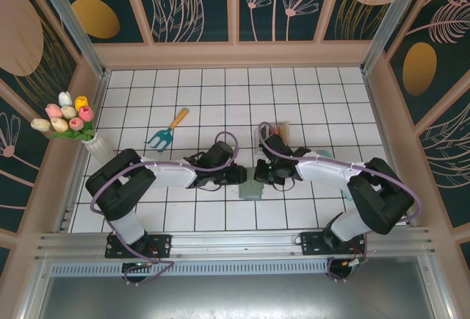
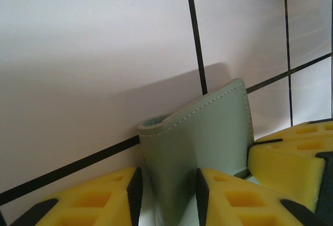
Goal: Put the credit cards into the card holder
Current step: Close the button on the card holder.
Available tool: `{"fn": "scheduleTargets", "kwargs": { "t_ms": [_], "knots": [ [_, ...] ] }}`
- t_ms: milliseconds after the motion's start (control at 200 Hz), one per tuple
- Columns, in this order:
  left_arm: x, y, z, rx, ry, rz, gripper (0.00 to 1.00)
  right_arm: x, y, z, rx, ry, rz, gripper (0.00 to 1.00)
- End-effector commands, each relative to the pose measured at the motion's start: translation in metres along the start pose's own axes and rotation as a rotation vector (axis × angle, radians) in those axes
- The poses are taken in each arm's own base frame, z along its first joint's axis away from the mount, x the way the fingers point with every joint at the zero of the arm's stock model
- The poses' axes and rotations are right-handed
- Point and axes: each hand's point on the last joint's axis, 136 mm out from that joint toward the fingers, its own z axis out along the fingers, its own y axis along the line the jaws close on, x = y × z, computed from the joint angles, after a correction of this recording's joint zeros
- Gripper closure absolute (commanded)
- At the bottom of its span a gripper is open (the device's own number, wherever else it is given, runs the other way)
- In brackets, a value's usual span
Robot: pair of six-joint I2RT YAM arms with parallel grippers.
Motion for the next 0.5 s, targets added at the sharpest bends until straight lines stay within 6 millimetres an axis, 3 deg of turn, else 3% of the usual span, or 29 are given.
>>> {"fn": "scheduleTargets", "kwargs": {
  "t_ms": [0,150,300,370,495],
  "knots": [
    [0.033,0.023,0.003,-0.072,0.132,0.009,0.62,-0.004,0.002,-0.011,0.001,-0.048,0.005,1.00],
    [0.032,0.017,-0.002,-0.058,0.133,0.035,0.58,-0.002,-0.004,-0.027,0.044,-0.060,-0.011,0.95],
    [0.028,0.009,-0.010,-0.036,0.116,0.050,0.55,0.011,-0.001,-0.027,0.024,-0.031,-0.036,0.84],
    [0.029,0.013,-0.010,-0.061,0.122,0.054,0.56,0.015,0.007,-0.025,0.031,-0.025,-0.062,0.76],
    [0.029,0.021,-0.013,-0.097,0.106,0.050,0.59,0.015,0.008,-0.021,0.129,-0.039,-0.089,0.76]
  ]
}}
